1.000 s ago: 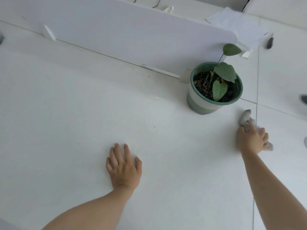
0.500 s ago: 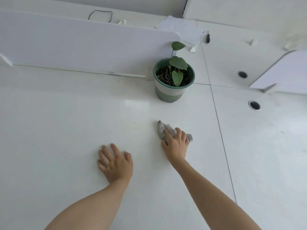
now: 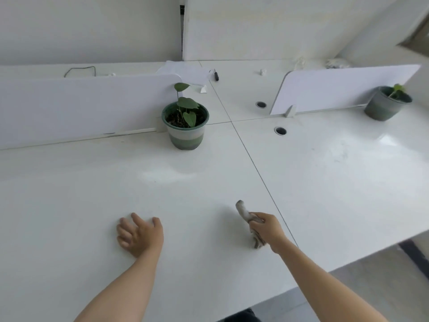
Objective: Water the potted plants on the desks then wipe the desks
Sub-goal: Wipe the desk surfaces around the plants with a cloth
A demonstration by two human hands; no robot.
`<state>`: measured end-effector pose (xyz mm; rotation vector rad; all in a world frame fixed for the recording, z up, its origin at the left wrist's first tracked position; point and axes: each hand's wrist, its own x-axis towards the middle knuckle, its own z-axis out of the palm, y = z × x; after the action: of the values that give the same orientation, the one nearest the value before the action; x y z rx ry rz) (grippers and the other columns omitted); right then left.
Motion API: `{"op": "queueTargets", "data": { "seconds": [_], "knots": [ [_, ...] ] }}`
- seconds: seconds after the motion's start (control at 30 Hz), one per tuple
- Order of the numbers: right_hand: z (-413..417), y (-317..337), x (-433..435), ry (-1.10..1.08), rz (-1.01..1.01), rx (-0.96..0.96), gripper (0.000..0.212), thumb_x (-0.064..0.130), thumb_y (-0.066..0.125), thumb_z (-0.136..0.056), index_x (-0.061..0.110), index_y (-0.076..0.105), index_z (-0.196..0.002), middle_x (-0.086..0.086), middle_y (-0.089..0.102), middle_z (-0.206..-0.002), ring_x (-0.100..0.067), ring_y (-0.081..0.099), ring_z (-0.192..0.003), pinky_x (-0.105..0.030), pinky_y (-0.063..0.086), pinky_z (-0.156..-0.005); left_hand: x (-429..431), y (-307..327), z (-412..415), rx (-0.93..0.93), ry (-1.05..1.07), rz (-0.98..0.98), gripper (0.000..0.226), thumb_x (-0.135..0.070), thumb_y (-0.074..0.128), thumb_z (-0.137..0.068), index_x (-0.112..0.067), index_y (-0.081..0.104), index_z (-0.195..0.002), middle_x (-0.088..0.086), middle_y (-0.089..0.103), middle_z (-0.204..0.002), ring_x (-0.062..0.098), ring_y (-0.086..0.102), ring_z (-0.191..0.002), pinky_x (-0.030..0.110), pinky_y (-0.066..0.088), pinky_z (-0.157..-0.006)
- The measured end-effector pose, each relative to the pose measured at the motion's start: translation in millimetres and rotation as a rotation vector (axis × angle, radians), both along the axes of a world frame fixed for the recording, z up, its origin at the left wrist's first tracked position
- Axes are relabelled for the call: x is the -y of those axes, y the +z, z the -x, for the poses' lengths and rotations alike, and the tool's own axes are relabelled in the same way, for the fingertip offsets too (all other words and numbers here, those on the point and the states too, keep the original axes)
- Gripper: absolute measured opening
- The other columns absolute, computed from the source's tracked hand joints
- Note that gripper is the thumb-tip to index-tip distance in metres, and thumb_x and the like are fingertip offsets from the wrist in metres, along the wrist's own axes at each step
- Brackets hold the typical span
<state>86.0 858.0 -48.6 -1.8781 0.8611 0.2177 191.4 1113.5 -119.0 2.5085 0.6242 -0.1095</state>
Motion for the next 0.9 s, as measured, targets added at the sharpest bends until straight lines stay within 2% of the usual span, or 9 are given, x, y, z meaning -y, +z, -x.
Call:
{"op": "queueTargets", "data": {
  "seconds": [0.07, 0.13, 0.23, 0.3, 0.53, 0.63, 0.7, 0.77, 0.9],
  "knots": [
    [26, 18, 5, -0.046, -0.116, 0.062, 0.033, -0.004, 0.042, -0.072, 0.008, 0.068, -0.089, -0.002, 0.048, -0.041, -0.019, 0.045, -0.029, -0.026, 0.043, -0.038, -4, 3, -3, -0.046, -0.002, 0.031, 0.06, -0.031, 0.051, -0.085, -0.009, 0.032, -0.138, 0.015, 0.015, -0.153, 0.026, 0.006, -0.141, 0.042, 0.005, -0.113],
    [51, 31, 9, -0.05, -0.164, 0.118, 0.035, -0.007, 0.042, -0.074, 0.011, 0.068, -0.089, -0.008, 0.046, -0.046, -0.022, 0.046, -0.03, -0.026, 0.043, -0.039, -8, 10, -4, -0.074, -0.012, 0.08, 0.062, -0.029, 0.051, -0.086, -0.007, 0.03, -0.14, 0.015, 0.015, -0.154, 0.027, 0.006, -0.142, 0.042, 0.006, -0.114],
    [81, 38, 13, -0.061, -0.206, 0.205, 0.035, -0.007, 0.043, -0.078, 0.015, 0.069, -0.087, -0.015, 0.045, -0.058, -0.029, 0.049, -0.046, -0.024, 0.043, -0.041, -15, 27, 7, 0.02, 0.004, 0.173, 0.065, -0.019, 0.054, -0.085, 0.0, 0.026, -0.141, 0.026, 0.035, -0.143, 0.041, 0.027, -0.134, 0.051, 0.025, -0.106],
    [95, 38, 13, -0.069, -0.254, 0.252, 0.037, -0.007, 0.042, -0.078, 0.016, 0.07, -0.086, -0.016, 0.042, -0.057, -0.032, 0.044, -0.052, -0.024, 0.043, -0.042, -22, 36, 25, 0.082, -0.003, 0.193, 0.065, -0.017, 0.052, -0.086, -0.003, 0.023, -0.142, 0.027, 0.041, -0.138, 0.044, 0.033, -0.128, 0.053, 0.028, -0.102],
    [120, 37, 21, 0.057, -0.291, 0.328, 0.051, -0.008, 0.036, -0.074, 0.03, 0.07, -0.079, -0.005, 0.035, -0.038, -0.026, 0.033, -0.047, -0.029, 0.043, -0.046, 9, 70, 146, 0.231, -0.012, 0.51, 0.037, -0.019, 0.047, -0.092, -0.008, 0.048, -0.127, 0.016, 0.056, -0.123, 0.032, 0.051, -0.115, 0.04, 0.037, -0.095],
    [135, 31, 27, 0.187, -0.263, 0.305, 0.043, -0.004, 0.036, -0.071, 0.018, 0.072, -0.082, -0.002, 0.033, -0.036, -0.023, 0.033, -0.039, -0.032, 0.043, -0.049, 39, 67, 209, 0.238, 0.033, 0.586, 0.034, -0.026, 0.049, -0.086, -0.009, 0.056, -0.114, 0.016, 0.063, -0.107, 0.03, 0.058, -0.102, 0.035, 0.039, -0.085],
    [143, 18, 30, 0.288, -0.185, 0.285, 0.033, 0.009, 0.039, -0.067, 0.002, 0.065, -0.086, 0.006, 0.034, -0.037, -0.012, 0.033, -0.036, -0.033, 0.039, -0.052, 59, 54, 247, 0.188, 0.083, 0.618, 0.018, -0.012, 0.049, -0.091, -0.009, 0.058, -0.106, 0.017, 0.064, -0.1, 0.031, 0.06, -0.098, 0.032, 0.039, -0.082],
    [155, -1, 31, 0.372, -0.116, 0.267, 0.04, 0.017, 0.038, -0.062, -0.004, 0.06, -0.088, 0.003, 0.033, -0.044, -0.009, 0.029, -0.041, -0.032, 0.031, -0.054, 75, 35, 280, 0.064, 0.079, 0.604, 0.011, -0.008, 0.049, -0.091, -0.011, 0.058, -0.097, 0.016, 0.065, -0.094, 0.033, 0.061, -0.098, 0.034, 0.042, -0.083],
    [184, -16, 27, 0.571, -0.084, 0.164, 0.03, 0.007, 0.042, -0.071, 0.004, 0.068, -0.086, -0.006, 0.042, -0.058, -0.01, 0.033, -0.049, -0.023, 0.029, -0.051, 86, 22, 334, -0.195, 0.025, 0.545, 0.016, -0.017, 0.047, -0.092, -0.02, 0.058, -0.081, 0.001, 0.063, -0.083, 0.023, 0.061, -0.085, 0.033, 0.046, -0.081]
  ]
}}
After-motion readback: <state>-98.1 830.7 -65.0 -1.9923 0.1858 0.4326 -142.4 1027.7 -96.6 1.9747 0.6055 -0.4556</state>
